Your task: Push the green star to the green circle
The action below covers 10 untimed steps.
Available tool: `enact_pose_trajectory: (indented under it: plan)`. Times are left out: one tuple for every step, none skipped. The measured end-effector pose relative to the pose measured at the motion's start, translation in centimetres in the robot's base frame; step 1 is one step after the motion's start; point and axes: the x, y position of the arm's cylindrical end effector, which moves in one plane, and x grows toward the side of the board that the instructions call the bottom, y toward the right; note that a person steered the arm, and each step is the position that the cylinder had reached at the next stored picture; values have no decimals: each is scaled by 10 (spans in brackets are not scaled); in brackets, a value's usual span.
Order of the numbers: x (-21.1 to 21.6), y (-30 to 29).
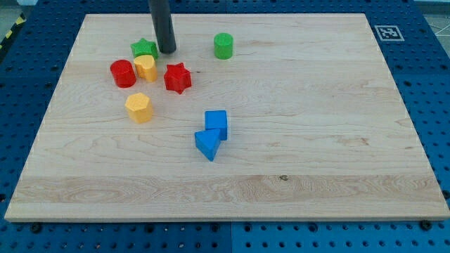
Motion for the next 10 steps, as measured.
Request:
enact_pose_trajectory:
  plan:
    - [-25, -30]
    - [-10, -80]
    - [13, -105]
    - [30, -90]
    - [22, -49]
    - [19, -10]
    - [21, 10]
    - [24, 27]
    - [19, 8]
    - [29, -25]
